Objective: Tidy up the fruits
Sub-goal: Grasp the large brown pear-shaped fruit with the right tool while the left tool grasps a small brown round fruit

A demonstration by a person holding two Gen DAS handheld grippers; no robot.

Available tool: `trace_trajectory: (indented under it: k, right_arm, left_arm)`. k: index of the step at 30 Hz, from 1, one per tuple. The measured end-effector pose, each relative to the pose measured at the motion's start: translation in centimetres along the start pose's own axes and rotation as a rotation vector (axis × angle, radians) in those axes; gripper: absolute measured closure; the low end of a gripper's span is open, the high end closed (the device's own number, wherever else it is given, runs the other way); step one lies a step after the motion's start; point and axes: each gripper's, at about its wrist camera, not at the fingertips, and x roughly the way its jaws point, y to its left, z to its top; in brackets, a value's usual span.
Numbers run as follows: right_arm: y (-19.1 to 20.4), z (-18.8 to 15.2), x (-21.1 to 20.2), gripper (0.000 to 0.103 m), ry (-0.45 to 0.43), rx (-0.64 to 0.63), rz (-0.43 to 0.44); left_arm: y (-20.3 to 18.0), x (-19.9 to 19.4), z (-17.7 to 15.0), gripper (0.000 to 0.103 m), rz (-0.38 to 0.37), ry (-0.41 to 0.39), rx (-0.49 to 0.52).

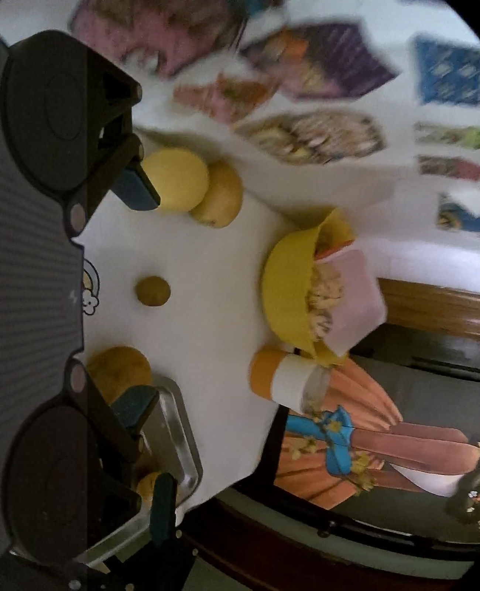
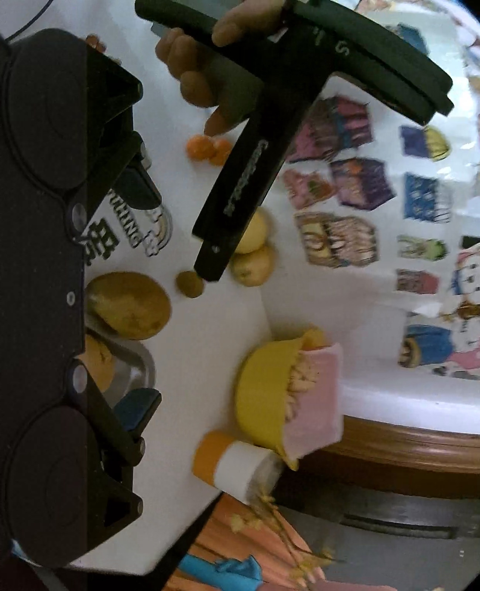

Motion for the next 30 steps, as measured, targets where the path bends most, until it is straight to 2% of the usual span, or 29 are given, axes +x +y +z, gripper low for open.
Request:
trace_trajectory:
  k: [5, 8, 15, 19, 23, 30]
  right_arm:
    - [-1.0, -0.7, 2.1, 0.004, 0.018, 0.021, 0.026]
    - [-1.1, -0.7, 3.2, 0.010, 0.033, 0.018, 0.036]
    - [-0.7, -0.9, 4.6, 0.021, 0.048, -0.025, 0.024]
    - [-0.8, -1.0, 5.1, 0.021, 0.064, -0.015, 0.031]
    - [-0.9, -1.0, 5.7, 0.029, 0.077, -0.013, 0.027]
    - [-0.9, -1.2, 5.9, 0.033, 0.066, -0.005, 0.010]
  left_arm:
    - [0.2, 2.8, -0.3, 0.001, -0.006, 0.016, -0.018]
    - [0.6, 4.0, -0.4, 0.002, 0.006, 0.023, -0.045]
    - [1.3, 5.8, -0.6, 0.015, -0.016, 0.041, -0.094]
    - [1.1, 6.3, -0.7, 0.023, -0.035, 0.032, -0.083]
    - [0.9, 6.8, -0.7, 0.033, -0.036, 0.049, -0.064]
    - [0.6, 6.9, -0.8, 0.050, -0.013, 0.030, -0.044]
